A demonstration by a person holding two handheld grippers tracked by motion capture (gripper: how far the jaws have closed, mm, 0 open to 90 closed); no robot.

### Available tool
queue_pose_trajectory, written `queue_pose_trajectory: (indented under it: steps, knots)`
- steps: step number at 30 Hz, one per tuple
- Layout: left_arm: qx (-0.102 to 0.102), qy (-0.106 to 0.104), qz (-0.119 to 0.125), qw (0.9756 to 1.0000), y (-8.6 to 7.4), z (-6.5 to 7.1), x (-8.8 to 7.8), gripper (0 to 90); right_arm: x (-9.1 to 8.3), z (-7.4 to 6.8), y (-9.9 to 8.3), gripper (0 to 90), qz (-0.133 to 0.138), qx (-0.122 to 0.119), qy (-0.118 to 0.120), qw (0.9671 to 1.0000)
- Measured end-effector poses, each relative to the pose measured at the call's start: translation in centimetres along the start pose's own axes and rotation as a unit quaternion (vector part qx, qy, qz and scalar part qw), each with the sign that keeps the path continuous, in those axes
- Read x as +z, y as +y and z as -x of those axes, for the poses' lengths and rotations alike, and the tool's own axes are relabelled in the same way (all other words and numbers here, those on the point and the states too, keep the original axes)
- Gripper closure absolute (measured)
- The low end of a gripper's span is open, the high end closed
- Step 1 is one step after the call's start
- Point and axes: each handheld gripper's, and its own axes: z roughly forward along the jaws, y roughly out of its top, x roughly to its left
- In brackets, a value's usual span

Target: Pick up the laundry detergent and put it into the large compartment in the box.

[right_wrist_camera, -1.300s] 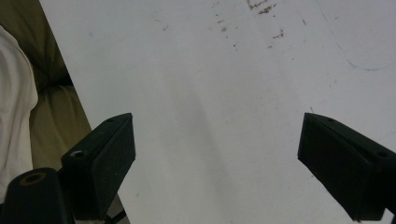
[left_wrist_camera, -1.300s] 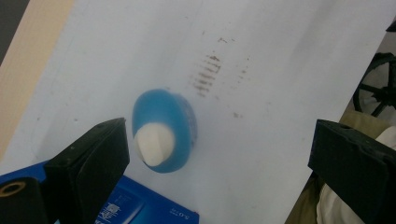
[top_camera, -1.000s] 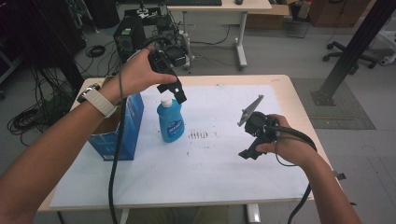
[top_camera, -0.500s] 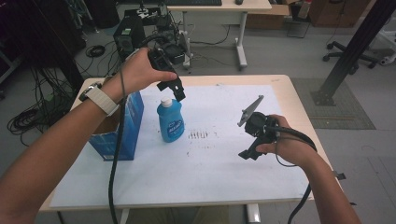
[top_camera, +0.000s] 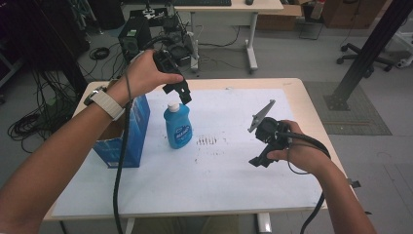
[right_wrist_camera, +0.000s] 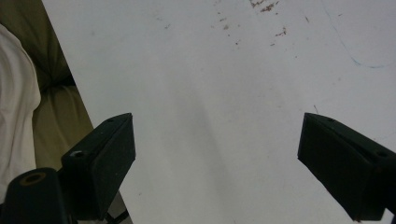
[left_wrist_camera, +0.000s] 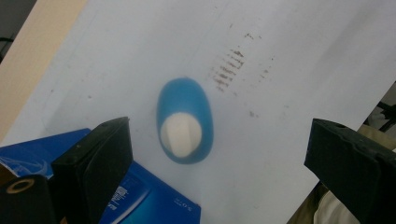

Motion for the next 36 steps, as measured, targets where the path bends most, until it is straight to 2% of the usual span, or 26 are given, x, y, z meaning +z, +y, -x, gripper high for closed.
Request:
queue_pose_trajectory:
  steps: [14, 24, 31, 36]
  knots:
    - [-0.010, -0.008, -0.003, 0.9999, -0.2, -0.5, 0.9, 7.1, 0.1, 0.0, -0.2, 11.4, -0.003, 0.001, 0.001, 1.0000]
    - [-0.022, 0.002, -0.016, 0.9996, -0.4, -1.1, 1.9, 7.1, 0.3, 0.0, -0.2, 11.4, -0.002, 0.001, 0.002, 1.0000]
    - [-0.045, 0.001, -0.009, 0.9990, -0.7, -1.6, 2.2, 7.2, 0.3, 0.1, -0.2, 11.4, -0.003, 0.003, 0.002, 1.0000]
    - [-0.051, 0.001, -0.012, 0.9986, -0.8, -1.7, 2.5, 7.3, 0.4, 0.1, -0.2, 11.4, -0.002, 0.004, 0.003, 1.0000]
